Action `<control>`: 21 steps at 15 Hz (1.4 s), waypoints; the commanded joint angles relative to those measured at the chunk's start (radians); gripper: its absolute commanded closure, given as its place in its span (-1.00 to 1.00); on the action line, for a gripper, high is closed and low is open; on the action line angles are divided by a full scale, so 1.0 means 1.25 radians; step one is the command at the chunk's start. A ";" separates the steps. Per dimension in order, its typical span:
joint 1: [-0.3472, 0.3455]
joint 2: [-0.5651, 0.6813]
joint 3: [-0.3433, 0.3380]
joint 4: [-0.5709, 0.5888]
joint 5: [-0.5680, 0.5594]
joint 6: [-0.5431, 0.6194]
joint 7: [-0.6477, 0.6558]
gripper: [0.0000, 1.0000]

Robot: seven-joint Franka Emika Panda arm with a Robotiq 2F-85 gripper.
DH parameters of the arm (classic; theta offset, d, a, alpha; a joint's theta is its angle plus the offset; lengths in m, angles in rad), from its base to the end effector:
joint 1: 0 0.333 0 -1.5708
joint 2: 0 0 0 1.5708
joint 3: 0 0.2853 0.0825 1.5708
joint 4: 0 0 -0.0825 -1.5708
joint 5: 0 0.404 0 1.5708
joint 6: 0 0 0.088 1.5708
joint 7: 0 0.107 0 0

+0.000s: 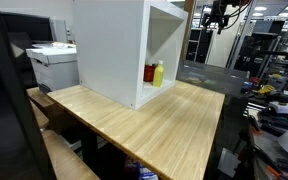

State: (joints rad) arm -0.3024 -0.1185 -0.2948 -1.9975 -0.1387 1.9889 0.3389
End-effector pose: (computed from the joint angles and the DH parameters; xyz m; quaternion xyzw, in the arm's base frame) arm 0.4546 -0.3244 0.4828 0.9011 -0.4277 0.0462 0.0539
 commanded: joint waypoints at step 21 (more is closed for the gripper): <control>-0.012 0.046 -0.012 0.026 0.009 -0.028 0.108 -1.00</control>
State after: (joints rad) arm -0.3098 -0.0570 -0.3103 -1.9709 -0.1384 1.9888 0.4421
